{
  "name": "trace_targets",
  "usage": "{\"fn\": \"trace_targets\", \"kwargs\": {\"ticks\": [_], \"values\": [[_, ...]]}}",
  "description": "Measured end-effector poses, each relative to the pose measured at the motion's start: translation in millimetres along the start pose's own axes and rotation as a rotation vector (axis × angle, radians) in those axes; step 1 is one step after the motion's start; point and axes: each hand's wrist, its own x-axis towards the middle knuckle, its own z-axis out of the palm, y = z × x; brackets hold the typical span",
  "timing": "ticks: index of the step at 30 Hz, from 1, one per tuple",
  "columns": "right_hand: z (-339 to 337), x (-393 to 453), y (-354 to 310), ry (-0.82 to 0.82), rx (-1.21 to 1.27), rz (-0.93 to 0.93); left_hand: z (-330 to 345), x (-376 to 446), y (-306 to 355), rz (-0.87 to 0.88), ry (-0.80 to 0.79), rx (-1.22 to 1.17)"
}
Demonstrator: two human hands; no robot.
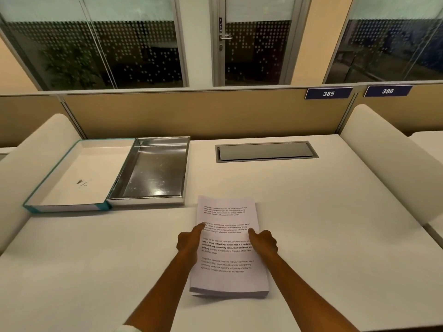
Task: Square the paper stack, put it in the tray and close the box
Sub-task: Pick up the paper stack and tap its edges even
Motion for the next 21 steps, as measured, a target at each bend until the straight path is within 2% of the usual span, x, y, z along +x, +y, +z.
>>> {"fn": "trace_targets", "kwargs": {"ticks": [4,15,21], "values": [[7.4,-7.0,-2.5,0.045,-0.063,0.035,1.1,-4.2,4.5,0.008,-0.052,-0.005],[10.6,-11.3,-2.2,0.026,0.284,-0.037,-2.1,-13.5,6.2,0.132,-0.072,0.089],[5.9,-9.6,3.0,0.026,0.270,-0.041,-8.5,-13.1,2.4,0.142,-0.052,0.166]]}}
